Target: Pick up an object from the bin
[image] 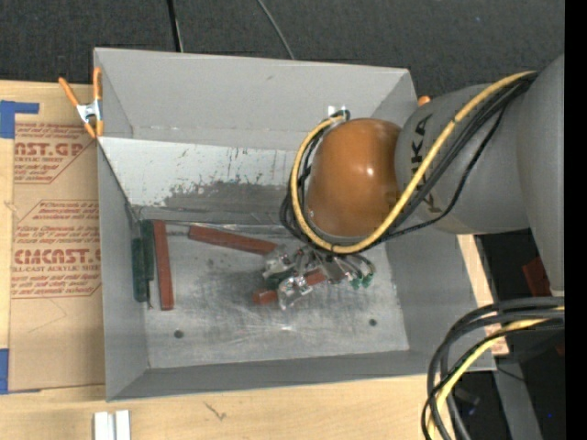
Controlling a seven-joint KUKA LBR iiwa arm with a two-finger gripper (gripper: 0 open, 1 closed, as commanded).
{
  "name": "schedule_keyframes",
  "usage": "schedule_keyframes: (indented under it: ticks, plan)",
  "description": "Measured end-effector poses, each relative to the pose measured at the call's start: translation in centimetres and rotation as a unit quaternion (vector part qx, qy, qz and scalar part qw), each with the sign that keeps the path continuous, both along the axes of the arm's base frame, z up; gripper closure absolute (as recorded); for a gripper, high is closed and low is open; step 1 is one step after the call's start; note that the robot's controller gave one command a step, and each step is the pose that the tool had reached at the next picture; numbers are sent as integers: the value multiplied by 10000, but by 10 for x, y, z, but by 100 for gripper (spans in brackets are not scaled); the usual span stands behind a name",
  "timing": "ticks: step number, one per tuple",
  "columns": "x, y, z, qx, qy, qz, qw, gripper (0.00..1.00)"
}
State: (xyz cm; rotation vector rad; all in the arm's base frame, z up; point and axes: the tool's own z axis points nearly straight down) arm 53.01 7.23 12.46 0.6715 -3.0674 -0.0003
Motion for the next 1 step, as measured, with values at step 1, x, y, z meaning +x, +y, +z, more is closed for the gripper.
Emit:
schedule_keyframes:
  ticks: [1]
  plan:
    - [1,0,20,2,-19,0,10000,100]
